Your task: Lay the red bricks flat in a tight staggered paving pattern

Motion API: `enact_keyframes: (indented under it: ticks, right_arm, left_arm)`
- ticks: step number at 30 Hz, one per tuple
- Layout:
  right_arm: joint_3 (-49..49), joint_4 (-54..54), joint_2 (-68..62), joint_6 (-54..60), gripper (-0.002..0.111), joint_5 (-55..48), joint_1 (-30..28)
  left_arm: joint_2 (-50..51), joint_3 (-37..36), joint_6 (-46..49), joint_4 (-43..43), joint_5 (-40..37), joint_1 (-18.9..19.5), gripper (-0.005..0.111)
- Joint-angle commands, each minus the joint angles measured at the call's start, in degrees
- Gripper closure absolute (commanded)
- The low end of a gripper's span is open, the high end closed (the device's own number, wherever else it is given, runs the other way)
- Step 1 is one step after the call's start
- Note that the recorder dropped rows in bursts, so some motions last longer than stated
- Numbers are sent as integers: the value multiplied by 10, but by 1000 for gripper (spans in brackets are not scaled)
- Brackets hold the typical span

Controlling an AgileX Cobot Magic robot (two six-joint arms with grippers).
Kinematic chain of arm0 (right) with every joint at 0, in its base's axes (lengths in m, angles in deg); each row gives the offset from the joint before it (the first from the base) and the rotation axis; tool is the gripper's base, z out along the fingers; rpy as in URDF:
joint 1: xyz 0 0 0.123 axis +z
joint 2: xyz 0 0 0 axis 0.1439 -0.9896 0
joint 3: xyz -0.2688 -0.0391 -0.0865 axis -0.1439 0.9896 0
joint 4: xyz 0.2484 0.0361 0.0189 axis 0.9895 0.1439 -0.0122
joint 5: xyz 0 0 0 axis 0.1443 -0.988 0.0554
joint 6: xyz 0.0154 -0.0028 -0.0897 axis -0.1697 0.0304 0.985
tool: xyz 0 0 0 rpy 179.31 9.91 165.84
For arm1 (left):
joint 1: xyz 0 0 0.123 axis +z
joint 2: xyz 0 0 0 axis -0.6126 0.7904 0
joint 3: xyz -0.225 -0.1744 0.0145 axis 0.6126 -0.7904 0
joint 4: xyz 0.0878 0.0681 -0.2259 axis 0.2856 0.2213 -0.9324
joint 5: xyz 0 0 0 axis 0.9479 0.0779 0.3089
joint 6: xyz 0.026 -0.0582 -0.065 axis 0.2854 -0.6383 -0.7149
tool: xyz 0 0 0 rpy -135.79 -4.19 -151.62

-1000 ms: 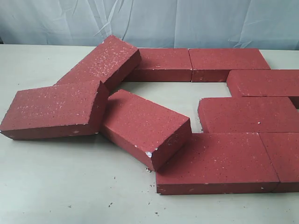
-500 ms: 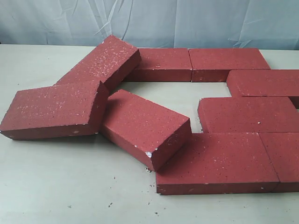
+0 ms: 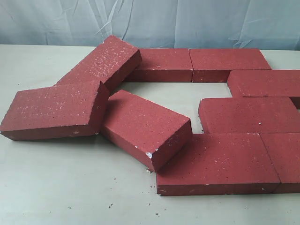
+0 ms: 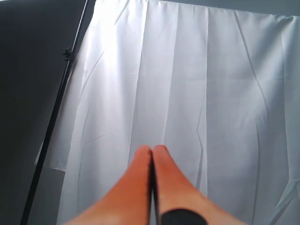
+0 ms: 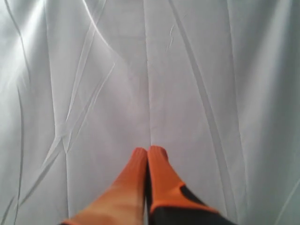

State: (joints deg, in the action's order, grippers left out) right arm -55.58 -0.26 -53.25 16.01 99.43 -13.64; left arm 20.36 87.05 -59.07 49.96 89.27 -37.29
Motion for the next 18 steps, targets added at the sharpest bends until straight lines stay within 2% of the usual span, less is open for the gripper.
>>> enact_keyframes:
  ticks: [1,4,8,11,18]
  right_arm:
    - [-37,-64,-77,-13,109,-57,2]
    - [-56,-72,-127,-13,109,-75,2]
    - [-75,-98,-193,-13,109,-78,6]
    - [-101,-116,-238,-13,109,-125,18]
    - [-181,-117,-326,-4,109,-306,69]
  left_arm:
    - [94,46,-2,54,-13,0,107]
    - [162,83,-7,114,-50,0,107]
    - [244,128,-26,146,-76,-1,107]
    - [303,161,-26,153,-94,-1,107]
    - [419,251,-32,187,-274,-1,107]
